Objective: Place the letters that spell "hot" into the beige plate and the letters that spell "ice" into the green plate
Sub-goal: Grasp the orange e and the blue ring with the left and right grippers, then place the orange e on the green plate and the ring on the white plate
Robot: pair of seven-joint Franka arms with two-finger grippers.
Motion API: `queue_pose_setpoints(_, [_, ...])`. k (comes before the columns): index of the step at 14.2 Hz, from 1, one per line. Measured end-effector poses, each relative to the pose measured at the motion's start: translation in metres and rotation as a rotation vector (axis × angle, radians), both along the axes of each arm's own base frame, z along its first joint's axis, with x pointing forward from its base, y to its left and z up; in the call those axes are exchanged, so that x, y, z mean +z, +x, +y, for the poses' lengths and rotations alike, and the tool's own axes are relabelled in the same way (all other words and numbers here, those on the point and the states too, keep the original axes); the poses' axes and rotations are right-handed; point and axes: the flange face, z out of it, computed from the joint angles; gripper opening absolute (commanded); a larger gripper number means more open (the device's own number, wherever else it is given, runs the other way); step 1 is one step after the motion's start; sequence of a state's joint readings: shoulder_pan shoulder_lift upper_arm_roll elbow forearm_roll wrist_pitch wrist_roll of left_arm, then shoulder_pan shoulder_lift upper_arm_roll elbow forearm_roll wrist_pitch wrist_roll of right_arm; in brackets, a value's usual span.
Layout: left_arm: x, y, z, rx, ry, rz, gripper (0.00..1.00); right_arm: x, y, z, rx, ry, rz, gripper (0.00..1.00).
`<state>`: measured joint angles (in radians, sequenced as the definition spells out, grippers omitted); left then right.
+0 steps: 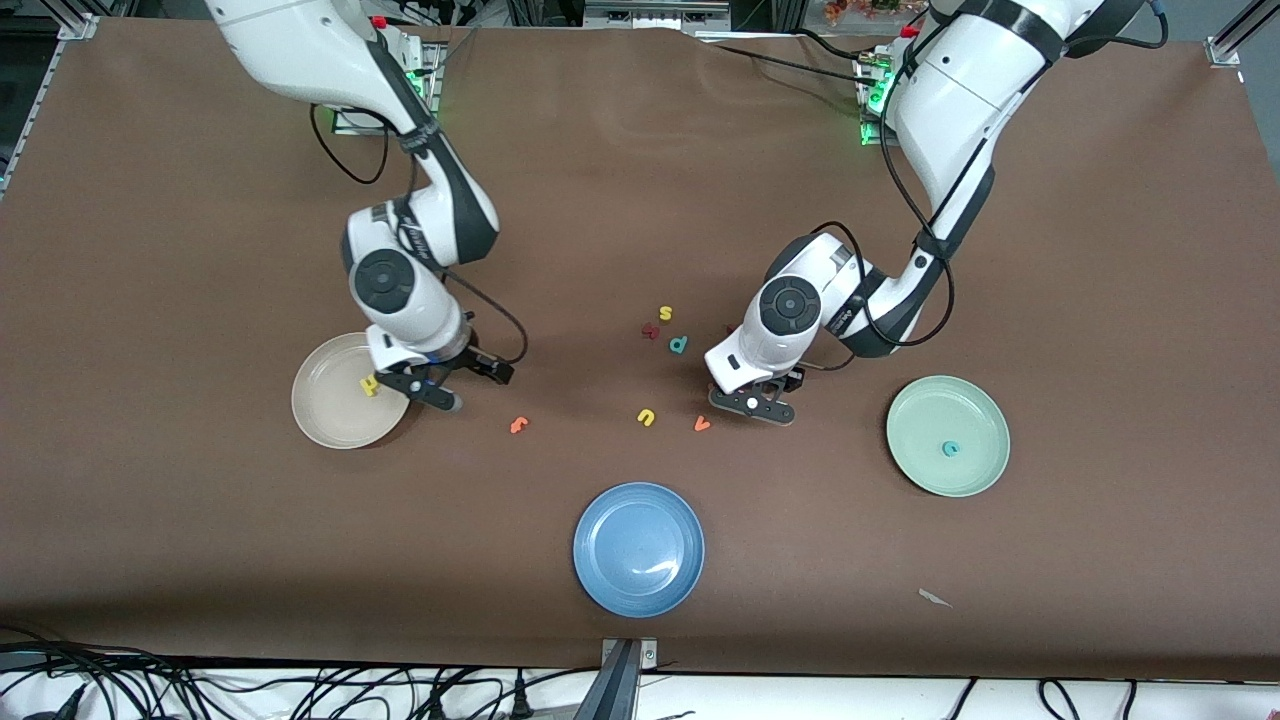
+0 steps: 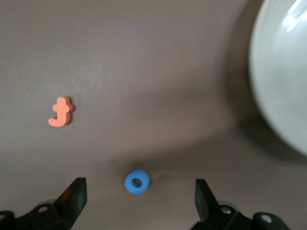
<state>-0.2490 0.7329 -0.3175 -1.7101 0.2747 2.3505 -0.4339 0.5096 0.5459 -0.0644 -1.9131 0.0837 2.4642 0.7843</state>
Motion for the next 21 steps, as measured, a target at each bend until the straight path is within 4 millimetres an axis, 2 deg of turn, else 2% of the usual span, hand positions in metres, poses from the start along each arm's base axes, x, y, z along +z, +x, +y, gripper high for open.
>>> queue_pose_setpoints(3, [0.0,0.0,0.0,0.002,0.0,0.0,0.3,-0.025,-0.005,0.006,0.003,-0.007,0.003,0.94])
queue_pose_setpoints(8, [-0.002,0.0,0.001,0.007,0.001,0.002,0.41,-0.029,-0.006,0.007,0.005,-0.01,0.008,0.64])
queue_pose_setpoints(10, [-0.004,-0.001,0.001,0.009,0.002,0.006,0.34,-0.03,-0.009,0.011,0.011,-0.007,0.009,0.49])
queue_pose_setpoints(13, [-0.004,-0.001,0.0,0.008,0.002,0.005,0.04,-0.031,-0.01,0.012,0.014,-0.005,0.009,0.28])
queue_pose_setpoints(14, [-0.004,-0.001,0.0,0.008,0.002,0.005,0.01,-0.031,-0.011,0.012,0.014,-0.005,0.009,0.23])
queue_pose_setpoints(17, [-0.003,-0.001,0.001,0.012,0.002,0.005,0.03,-0.03,-0.01,0.012,0.014,-0.005,0.008,0.11])
queue_pose_setpoints(19, [0.001,0.002,0.004,0.018,0.008,0.006,0.03,-0.03,-0.01,0.012,0.014,-0.004,0.008,0.06])
queue_pose_setpoints(21, [0.014,0.005,0.011,0.027,0.035,0.021,0.03,-0.027,-0.008,0.014,0.017,-0.001,0.002,0.06])
